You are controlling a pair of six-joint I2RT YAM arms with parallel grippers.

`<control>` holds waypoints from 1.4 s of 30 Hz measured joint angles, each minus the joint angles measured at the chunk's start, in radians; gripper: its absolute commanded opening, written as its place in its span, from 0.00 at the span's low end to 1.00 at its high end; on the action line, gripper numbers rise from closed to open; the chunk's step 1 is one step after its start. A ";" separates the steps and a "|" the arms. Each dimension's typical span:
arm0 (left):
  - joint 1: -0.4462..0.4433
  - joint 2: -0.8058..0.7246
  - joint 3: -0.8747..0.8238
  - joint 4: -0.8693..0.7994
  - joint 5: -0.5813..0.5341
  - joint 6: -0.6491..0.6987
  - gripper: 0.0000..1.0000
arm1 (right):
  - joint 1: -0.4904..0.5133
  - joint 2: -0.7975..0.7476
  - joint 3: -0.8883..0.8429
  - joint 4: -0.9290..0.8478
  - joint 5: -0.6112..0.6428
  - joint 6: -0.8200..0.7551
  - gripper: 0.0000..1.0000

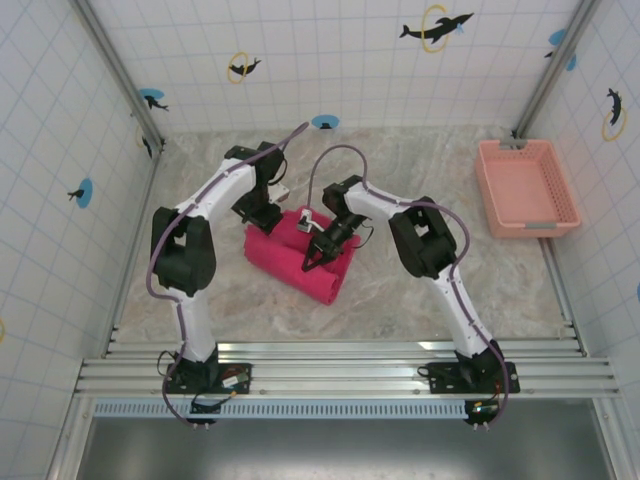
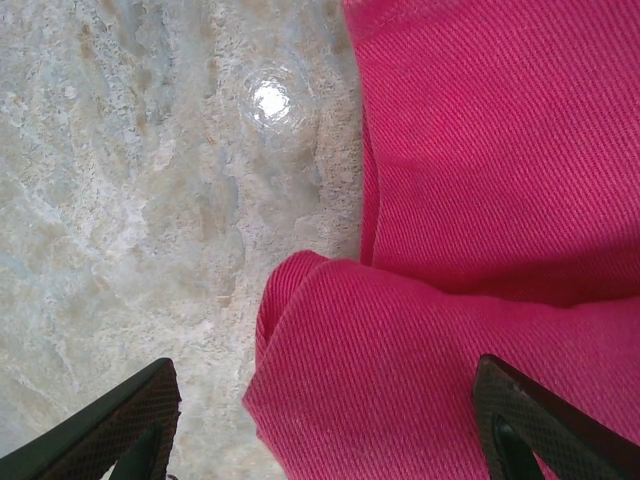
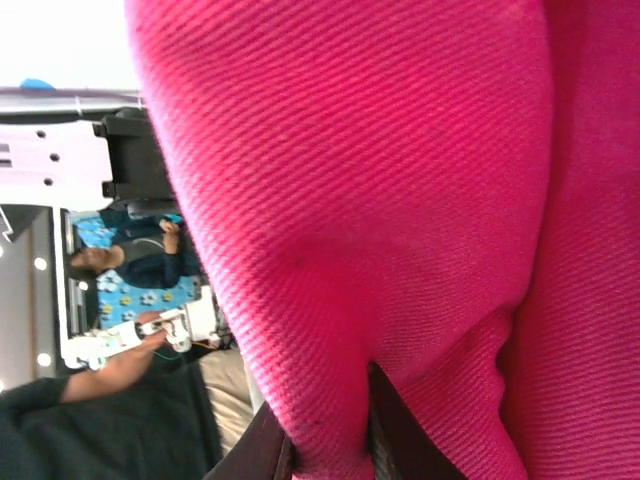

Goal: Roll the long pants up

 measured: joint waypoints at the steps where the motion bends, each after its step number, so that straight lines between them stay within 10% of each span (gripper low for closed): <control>1: 0.000 0.000 0.000 0.000 -0.003 0.000 0.78 | -0.005 0.012 0.010 -0.001 -0.007 0.005 0.08; 24: -0.059 -0.024 -0.066 0.039 0.088 -0.125 0.80 | -0.081 0.068 0.079 0.010 0.089 0.098 0.09; 33: -0.060 0.155 0.055 -0.019 0.109 -0.161 0.81 | -0.089 0.048 0.087 0.030 0.233 0.098 0.44; 42: -0.060 0.189 0.099 -0.059 0.118 -0.161 0.81 | -0.080 -0.227 0.005 0.052 0.670 0.043 0.63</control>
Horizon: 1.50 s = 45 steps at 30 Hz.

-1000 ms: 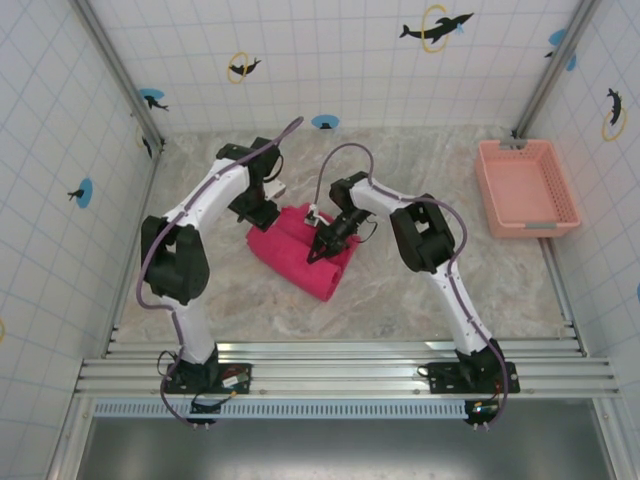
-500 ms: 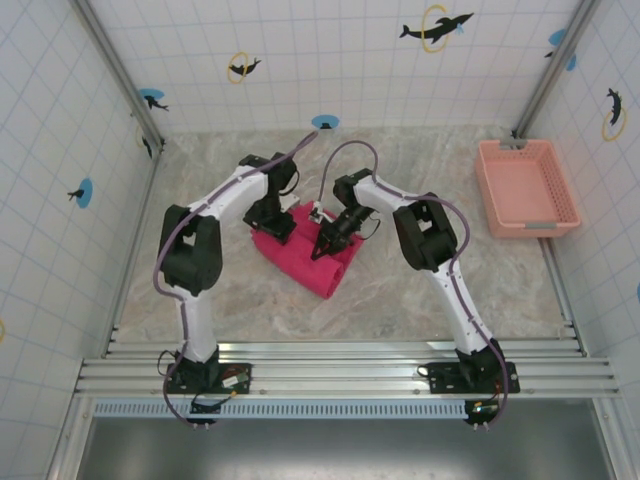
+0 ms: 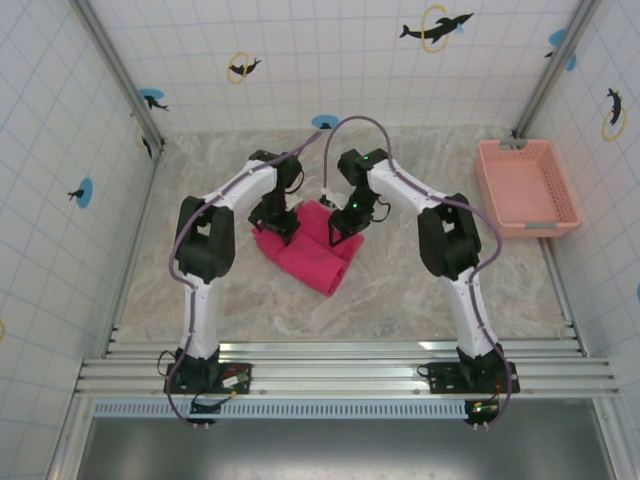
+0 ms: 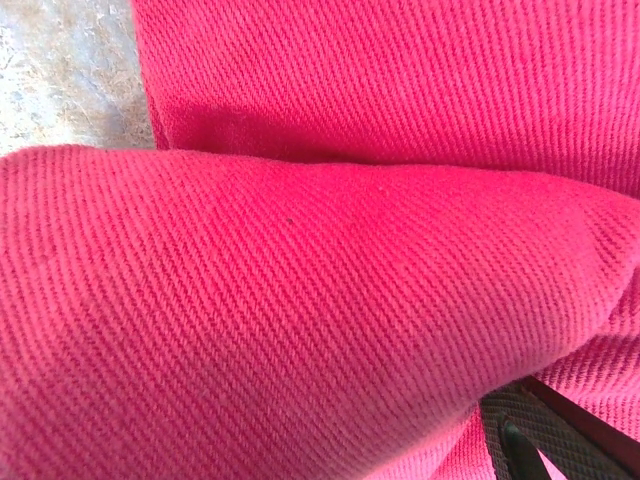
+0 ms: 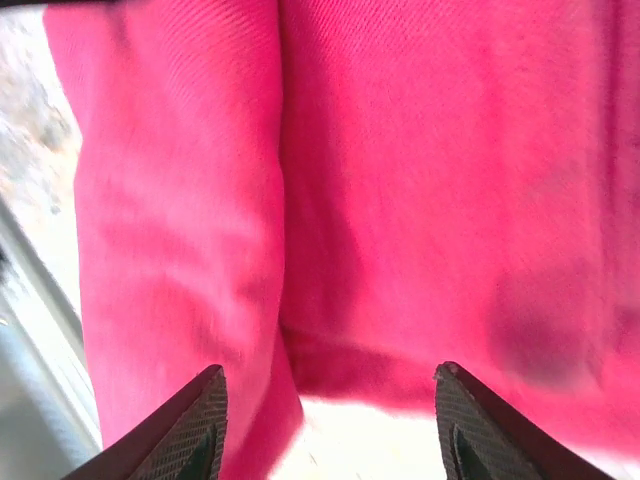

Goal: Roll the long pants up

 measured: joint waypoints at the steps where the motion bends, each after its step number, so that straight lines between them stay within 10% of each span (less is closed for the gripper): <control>1: 0.000 0.003 0.003 -0.003 0.000 0.000 0.81 | 0.011 -0.047 -0.026 0.008 0.051 -0.009 0.66; 12: 0.001 0.022 0.031 -0.026 0.001 0.030 0.81 | 0.458 -0.300 -0.388 0.273 0.447 -0.035 0.78; 29: 0.010 0.029 0.039 0.008 -0.035 0.071 0.81 | 0.578 -0.142 -0.473 0.584 0.978 -0.126 0.74; 37: 0.019 0.009 0.010 0.062 -0.066 0.079 0.82 | 0.554 -0.043 -0.342 0.542 1.095 -0.189 0.12; 45: 0.035 0.010 0.041 0.069 -0.071 0.083 0.87 | 0.453 -0.035 -0.223 0.425 0.843 -0.241 0.05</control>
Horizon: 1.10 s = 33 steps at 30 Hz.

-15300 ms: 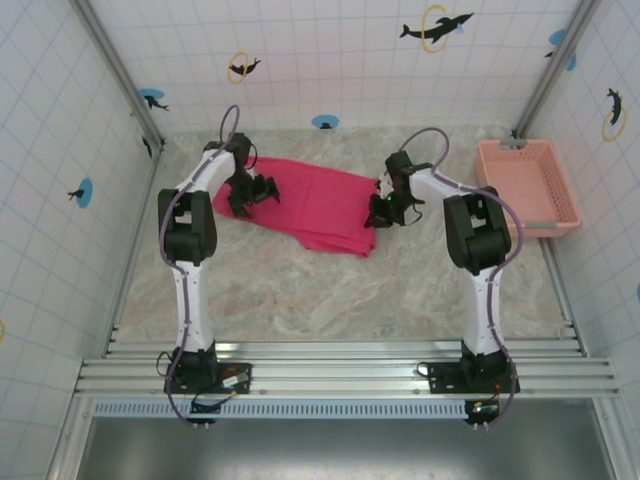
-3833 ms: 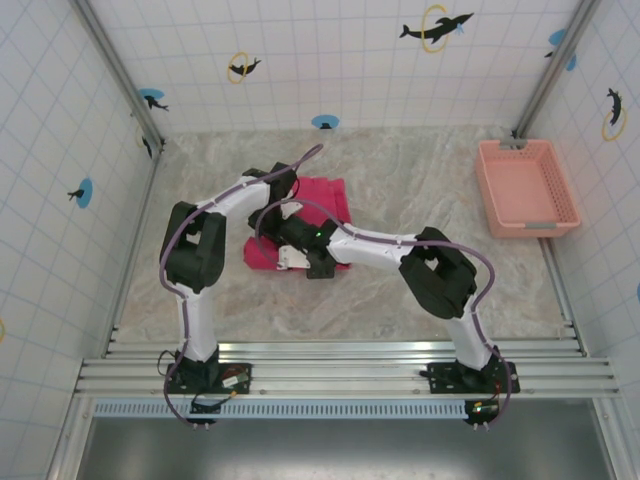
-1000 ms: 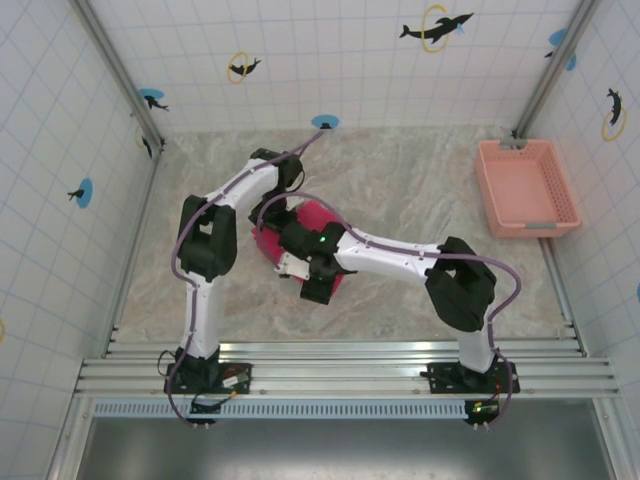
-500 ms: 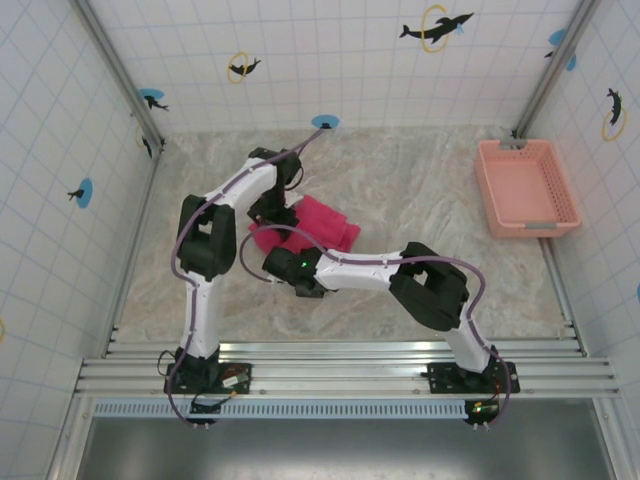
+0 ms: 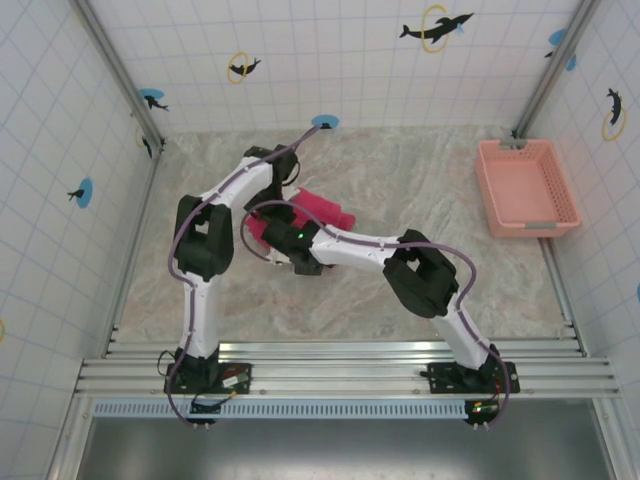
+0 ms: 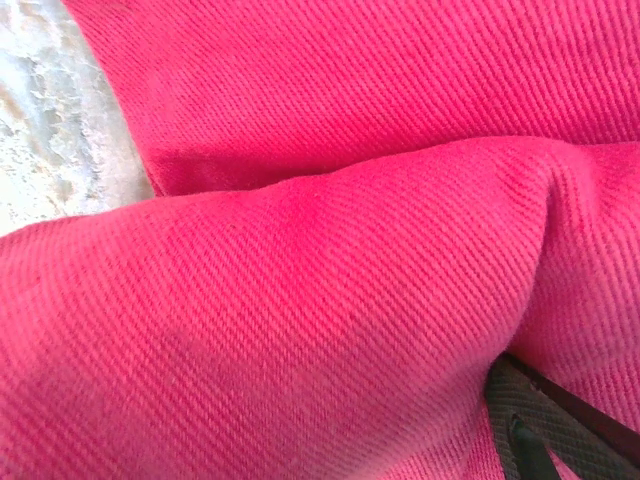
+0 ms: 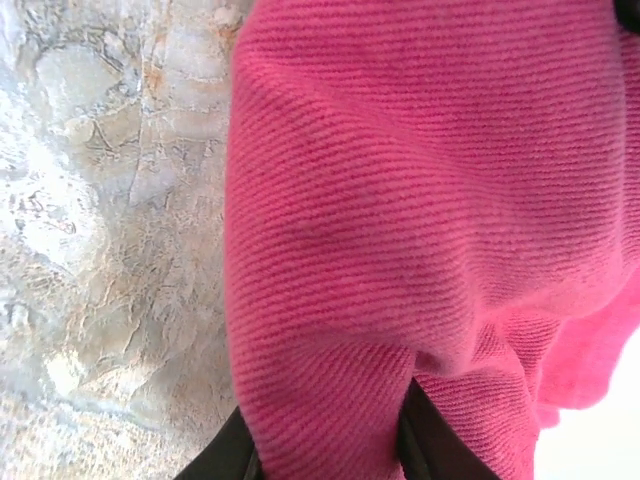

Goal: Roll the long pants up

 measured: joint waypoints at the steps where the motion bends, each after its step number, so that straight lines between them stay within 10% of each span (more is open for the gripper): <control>1: 0.004 0.000 0.007 -0.004 0.005 0.000 0.88 | -0.016 -0.002 0.013 -0.017 -0.048 0.000 0.05; 15: 0.047 -0.048 0.150 -0.153 0.014 -0.001 0.92 | -0.205 -0.039 0.051 -0.179 -1.041 0.196 0.05; 33: 0.039 -0.083 0.167 -0.192 0.015 -0.010 0.91 | -0.507 0.047 -0.143 0.120 -1.505 0.505 0.04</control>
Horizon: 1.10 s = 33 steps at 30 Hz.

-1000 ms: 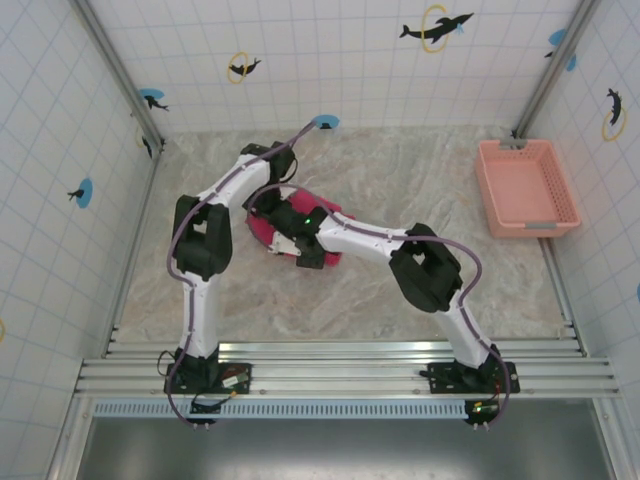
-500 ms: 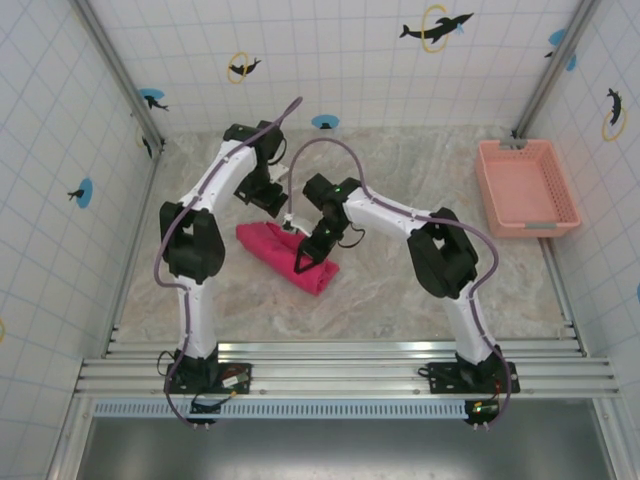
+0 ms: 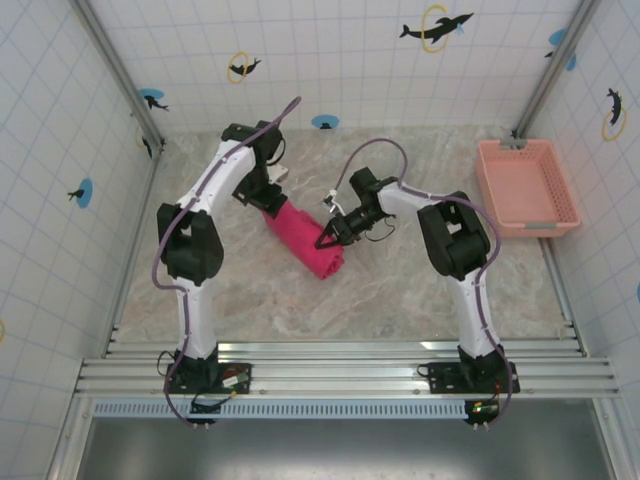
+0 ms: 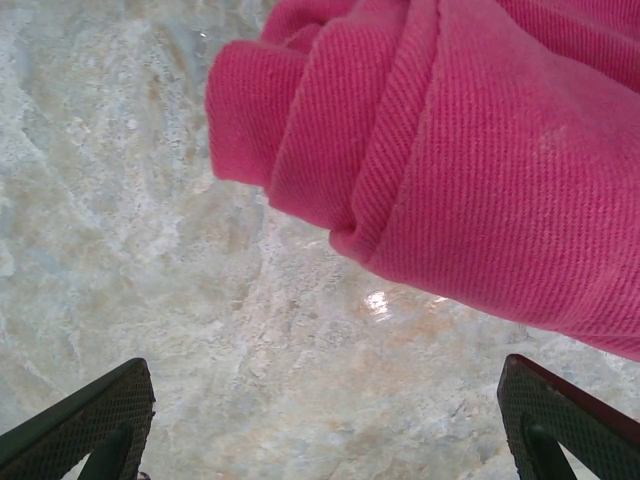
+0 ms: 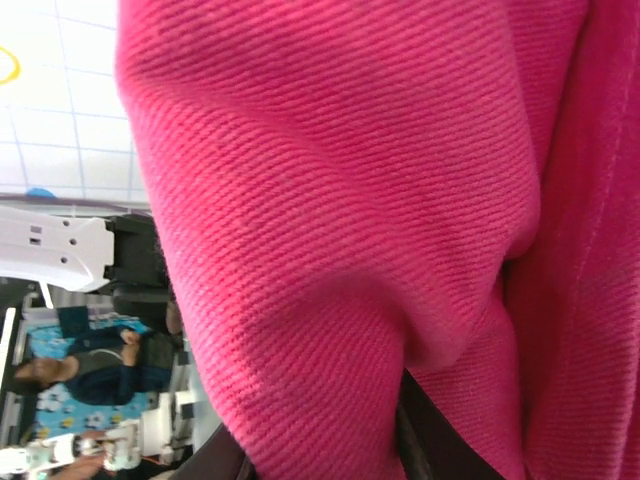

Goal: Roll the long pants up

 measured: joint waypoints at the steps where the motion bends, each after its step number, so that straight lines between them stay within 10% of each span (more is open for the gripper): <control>1: -0.006 0.000 -0.001 0.001 0.005 -0.003 0.91 | -0.001 0.011 -0.004 0.013 -0.011 0.014 0.04; 19: -0.062 0.102 0.027 0.070 0.134 -0.082 0.92 | -0.027 0.078 -0.030 0.131 -0.102 0.176 0.05; 33: -0.072 0.343 0.304 -0.007 0.170 -0.123 0.92 | -0.058 0.046 0.083 -0.100 0.133 0.100 0.59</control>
